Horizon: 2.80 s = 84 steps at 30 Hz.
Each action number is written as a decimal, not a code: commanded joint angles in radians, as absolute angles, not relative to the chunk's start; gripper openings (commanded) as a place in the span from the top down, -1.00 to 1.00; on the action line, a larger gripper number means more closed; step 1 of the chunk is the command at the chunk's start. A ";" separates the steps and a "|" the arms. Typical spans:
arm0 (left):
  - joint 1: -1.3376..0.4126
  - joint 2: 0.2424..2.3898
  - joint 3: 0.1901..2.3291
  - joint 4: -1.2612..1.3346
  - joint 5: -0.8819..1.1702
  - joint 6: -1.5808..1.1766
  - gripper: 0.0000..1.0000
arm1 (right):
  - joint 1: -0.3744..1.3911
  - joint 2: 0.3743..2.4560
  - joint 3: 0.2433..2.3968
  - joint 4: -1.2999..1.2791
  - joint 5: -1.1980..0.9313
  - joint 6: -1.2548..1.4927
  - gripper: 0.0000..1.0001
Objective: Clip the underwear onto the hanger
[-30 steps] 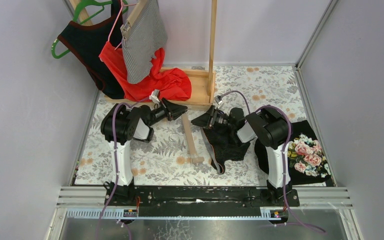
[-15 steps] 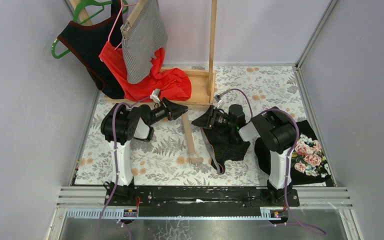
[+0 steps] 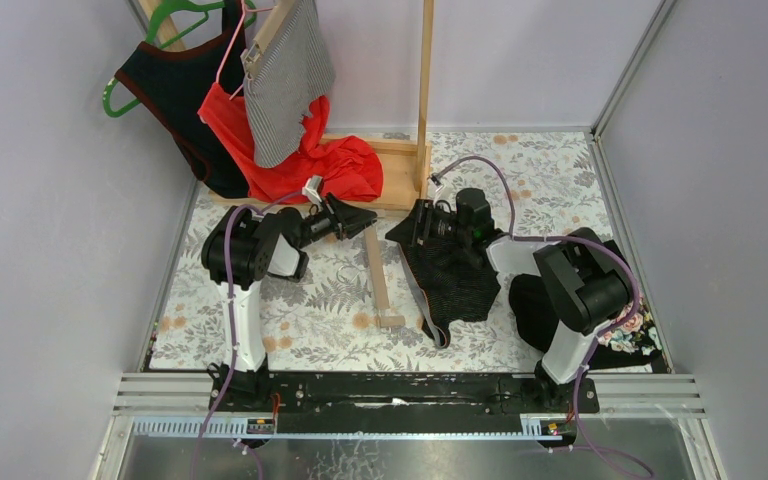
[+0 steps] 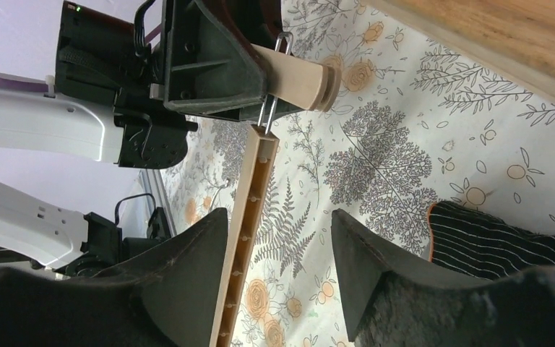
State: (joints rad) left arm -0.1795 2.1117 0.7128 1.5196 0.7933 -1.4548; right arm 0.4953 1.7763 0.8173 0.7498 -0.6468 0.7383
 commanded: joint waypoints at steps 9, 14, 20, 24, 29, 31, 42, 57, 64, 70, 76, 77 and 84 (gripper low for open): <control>-0.173 2.126 0.749 1.602 0.825 -1.474 0.26 | 0.500 1.798 0.814 0.814 -0.711 0.761 -0.24; -0.173 2.129 0.753 1.602 0.826 -1.474 0.96 | 0.515 1.813 0.811 0.837 -0.721 0.776 -0.24; -0.175 2.130 0.753 1.602 0.824 -1.473 1.00 | 0.520 1.846 0.792 0.900 -0.719 0.808 -0.24; -0.174 2.134 0.757 1.601 0.824 -1.474 1.00 | 0.522 1.856 0.803 0.908 -0.735 0.814 -0.27; -0.183 2.135 0.770 1.603 0.832 -1.481 1.00 | 0.525 1.913 0.815 1.025 -0.773 0.888 -0.29; -0.191 2.135 0.777 1.605 0.832 -1.484 1.00 | 0.533 1.941 0.823 1.076 -0.790 0.925 -0.29; -0.227 2.141 0.821 1.603 0.845 -1.517 1.00 | 0.575 2.002 0.862 1.160 -0.804 0.991 0.08; -0.227 2.166 0.802 1.596 0.824 -1.502 0.02 | 0.575 2.031 0.841 1.290 -0.762 1.118 1.00; -0.224 2.154 0.789 1.565 0.806 -1.479 0.01 | 0.577 2.035 0.819 1.305 -0.731 1.141 1.00; -0.216 2.150 0.784 1.586 0.794 -1.495 0.01 | 0.577 2.041 0.809 1.295 -0.724 1.138 1.00; -0.211 2.140 0.785 1.588 0.789 -1.499 0.04 | 0.577 2.045 0.804 1.287 -0.724 1.132 1.00; -0.211 2.140 0.786 1.589 0.790 -1.499 0.06 | 0.577 2.047 0.803 1.287 -0.724 1.131 1.00; -0.211 2.140 0.789 1.596 0.792 -1.506 0.18 | 0.577 2.063 0.807 1.290 -0.725 1.135 1.00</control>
State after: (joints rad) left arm -0.2153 2.1548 0.7898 1.5299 0.8009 -1.5066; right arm 0.5705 2.0495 0.8028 1.2243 -0.7307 1.1294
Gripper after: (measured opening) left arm 0.431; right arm 0.218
